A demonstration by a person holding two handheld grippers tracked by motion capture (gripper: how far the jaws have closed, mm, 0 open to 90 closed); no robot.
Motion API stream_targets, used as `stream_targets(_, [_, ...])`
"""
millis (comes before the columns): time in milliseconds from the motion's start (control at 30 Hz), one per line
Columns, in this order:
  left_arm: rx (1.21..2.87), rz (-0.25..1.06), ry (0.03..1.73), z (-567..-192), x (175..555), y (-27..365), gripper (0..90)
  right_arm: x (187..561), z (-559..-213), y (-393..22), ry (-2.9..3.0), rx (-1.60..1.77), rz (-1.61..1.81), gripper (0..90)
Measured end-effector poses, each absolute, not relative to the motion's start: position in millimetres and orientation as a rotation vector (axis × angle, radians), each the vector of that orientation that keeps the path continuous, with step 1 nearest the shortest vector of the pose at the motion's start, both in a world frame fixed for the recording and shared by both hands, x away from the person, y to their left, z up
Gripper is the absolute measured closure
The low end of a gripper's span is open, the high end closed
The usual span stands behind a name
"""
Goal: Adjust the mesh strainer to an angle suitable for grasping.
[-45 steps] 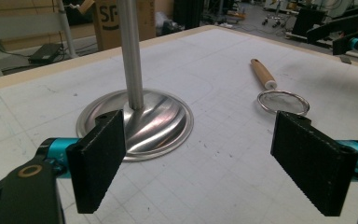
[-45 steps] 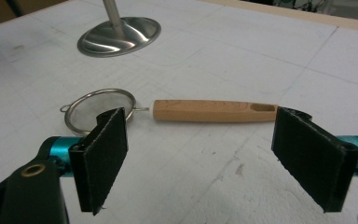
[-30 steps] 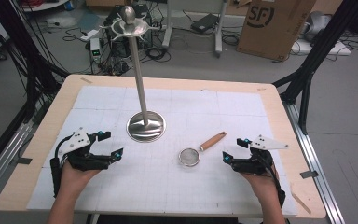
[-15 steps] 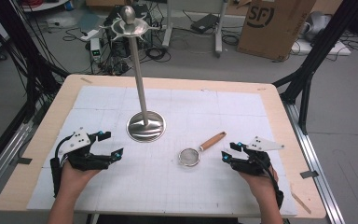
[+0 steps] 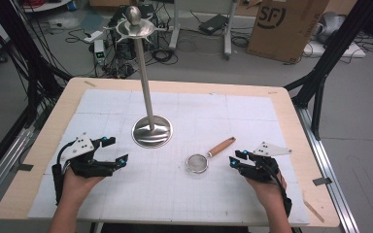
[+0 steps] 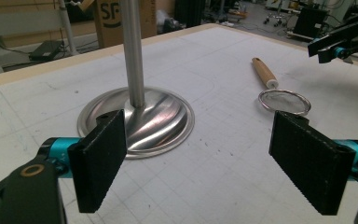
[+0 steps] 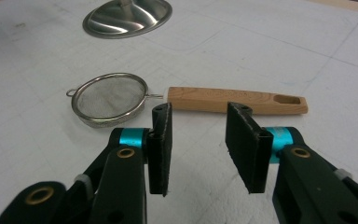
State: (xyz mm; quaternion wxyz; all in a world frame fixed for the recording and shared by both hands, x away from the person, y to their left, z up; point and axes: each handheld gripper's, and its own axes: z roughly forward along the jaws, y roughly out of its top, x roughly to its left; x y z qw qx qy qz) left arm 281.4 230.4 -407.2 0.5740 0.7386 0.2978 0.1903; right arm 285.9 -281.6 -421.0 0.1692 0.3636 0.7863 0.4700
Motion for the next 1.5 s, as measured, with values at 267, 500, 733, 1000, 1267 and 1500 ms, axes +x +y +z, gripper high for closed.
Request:
stream_targets(267, [1.734,0.448,0.701,-407.2,280.7,230.0,19.9,302.9,-416.8,-268.6,2.217,1.032,1.357,66.2])
stream_targets(500, [1.730,0.447,0.704,-407.4,281.4,231.2,19.9,327.0,-414.4,-259.1,2.250,1.031,1.290,69.2])
stream_targets(733, [1.730,0.444,0.701,-407.0,281.1,232.2,19.9,354.6,-418.4,-254.5,2.286,1.090,1.229,72.2])
stream_targets(1000, [1.729,0.445,0.705,-407.8,281.5,231.6,19.9,373.3,-420.6,-250.8,2.320,1.112,1.150,78.3])
stream_targets(1267, [1.735,0.445,0.705,-408.4,281.6,231.8,19.9,382.0,-426.9,-249.0,2.326,1.139,1.059,86.8])
stream_targets(1500, [1.742,0.439,0.705,-409.2,282.0,231.4,19.9,382.2,-430.2,-248.6,2.358,1.152,1.029,89.3])
